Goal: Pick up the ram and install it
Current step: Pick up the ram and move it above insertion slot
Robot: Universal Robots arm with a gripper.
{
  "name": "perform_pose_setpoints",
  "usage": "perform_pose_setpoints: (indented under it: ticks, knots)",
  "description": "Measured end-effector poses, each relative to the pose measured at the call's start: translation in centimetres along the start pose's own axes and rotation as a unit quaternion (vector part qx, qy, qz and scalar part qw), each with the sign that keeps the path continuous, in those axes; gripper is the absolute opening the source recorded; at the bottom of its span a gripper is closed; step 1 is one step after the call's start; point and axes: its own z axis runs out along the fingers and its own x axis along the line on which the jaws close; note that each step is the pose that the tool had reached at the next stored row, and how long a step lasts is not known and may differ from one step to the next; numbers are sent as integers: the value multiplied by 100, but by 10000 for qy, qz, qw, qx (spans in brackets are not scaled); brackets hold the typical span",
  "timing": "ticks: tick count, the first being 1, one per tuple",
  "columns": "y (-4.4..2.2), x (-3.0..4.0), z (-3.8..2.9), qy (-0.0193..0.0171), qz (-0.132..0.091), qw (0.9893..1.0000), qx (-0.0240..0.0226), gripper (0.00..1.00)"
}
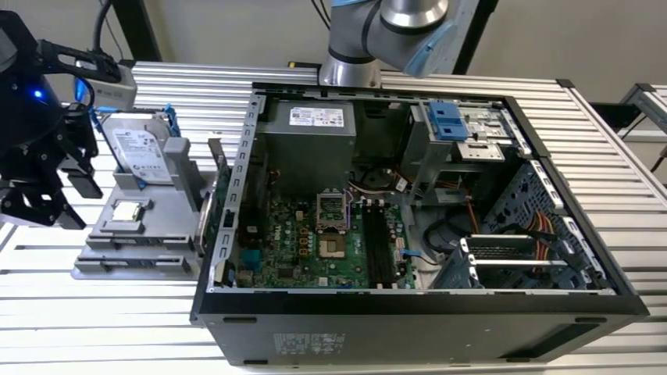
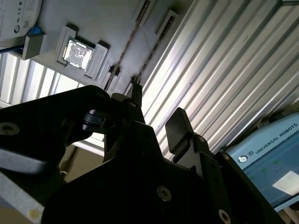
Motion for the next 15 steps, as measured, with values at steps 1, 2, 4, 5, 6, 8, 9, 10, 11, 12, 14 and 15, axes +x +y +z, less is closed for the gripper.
perform_pose_setpoints:
  ticks: [1, 2, 4, 5, 6, 8, 9, 10, 11, 12, 14, 15]
  knots:
    - [0, 0, 4, 0, 0, 10000, 0, 100]
    - [0, 0, 9, 0, 0, 10000, 0, 100]
    - [0, 0, 17, 1, 0, 10000, 0, 100]
    - [0, 0, 22, 0, 0, 10000, 0, 100]
    - [0, 0, 26, 0, 0, 10000, 0, 100]
    - [0, -1, 36, 0, 0, 10000, 0, 100]
    - [0, -1, 40, 0, 0, 10000, 0, 100]
    - [0, -1, 44, 1, 0, 10000, 0, 100]
    - [0, -1, 49, 1, 0, 10000, 0, 100]
    - [0, -1, 53, 1, 0, 10000, 0, 100]
    - [-1, -1, 63, 0, 0, 10000, 0, 100]
    - [0, -1, 68, 0, 0, 10000, 0, 100]
